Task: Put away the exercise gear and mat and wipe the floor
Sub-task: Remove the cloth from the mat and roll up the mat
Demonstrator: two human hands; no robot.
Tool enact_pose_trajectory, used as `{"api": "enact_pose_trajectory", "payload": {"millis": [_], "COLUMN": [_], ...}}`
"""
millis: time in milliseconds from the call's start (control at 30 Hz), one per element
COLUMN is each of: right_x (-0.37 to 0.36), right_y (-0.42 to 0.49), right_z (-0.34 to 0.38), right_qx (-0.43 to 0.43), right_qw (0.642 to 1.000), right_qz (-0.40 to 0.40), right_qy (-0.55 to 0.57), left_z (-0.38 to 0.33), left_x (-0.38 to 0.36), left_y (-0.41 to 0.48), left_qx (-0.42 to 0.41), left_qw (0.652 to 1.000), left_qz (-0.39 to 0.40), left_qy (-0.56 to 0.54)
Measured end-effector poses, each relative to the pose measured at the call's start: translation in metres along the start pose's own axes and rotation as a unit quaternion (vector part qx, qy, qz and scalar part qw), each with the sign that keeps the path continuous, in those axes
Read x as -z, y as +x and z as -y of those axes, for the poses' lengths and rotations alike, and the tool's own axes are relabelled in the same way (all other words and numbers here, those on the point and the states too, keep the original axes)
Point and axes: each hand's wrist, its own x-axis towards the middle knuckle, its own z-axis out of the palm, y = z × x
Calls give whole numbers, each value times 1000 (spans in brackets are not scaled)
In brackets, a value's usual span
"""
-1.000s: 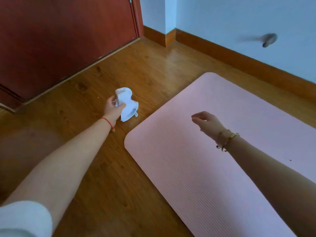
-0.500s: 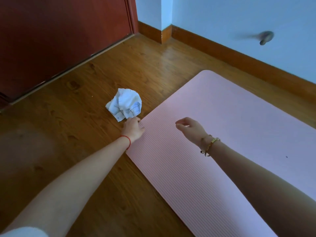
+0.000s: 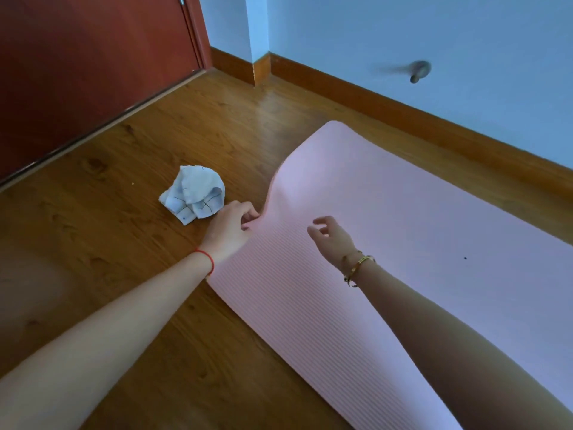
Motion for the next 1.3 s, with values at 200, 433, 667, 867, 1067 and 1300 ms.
{"api": "enact_pose_trajectory", "payload": {"millis": [200, 433, 667, 867, 1067, 1300], "right_x": [-19, -31, -17, -7, 4, 10], "right_y": [-9, -21, -28, -36, -45, -43], "right_z": [16, 5, -20, -25, -22, -41], "right_qx": [232, 192, 105, -14, -114, -143], "right_qw": [906, 863, 910, 984, 989, 974], "right_qz": [-45, -15, 12, 4, -24, -89], "right_qy": [-350, -468, -401, -175, 90, 153], "left_z": [-22, -31, -35, -67, -81, -71], "left_x": [-15, -19, -44, -69, -91, -80], "left_y": [-34, -42, -49, -80, -98, -67], "left_qx": [4, 73, 146, 4, -72, 18], "left_qw": [990, 991, 972, 977, 990, 980], "left_qz": [134, 100, 184, 33, 7, 61], "left_qy": [-39, -54, 24, 210, 120, -186]}}
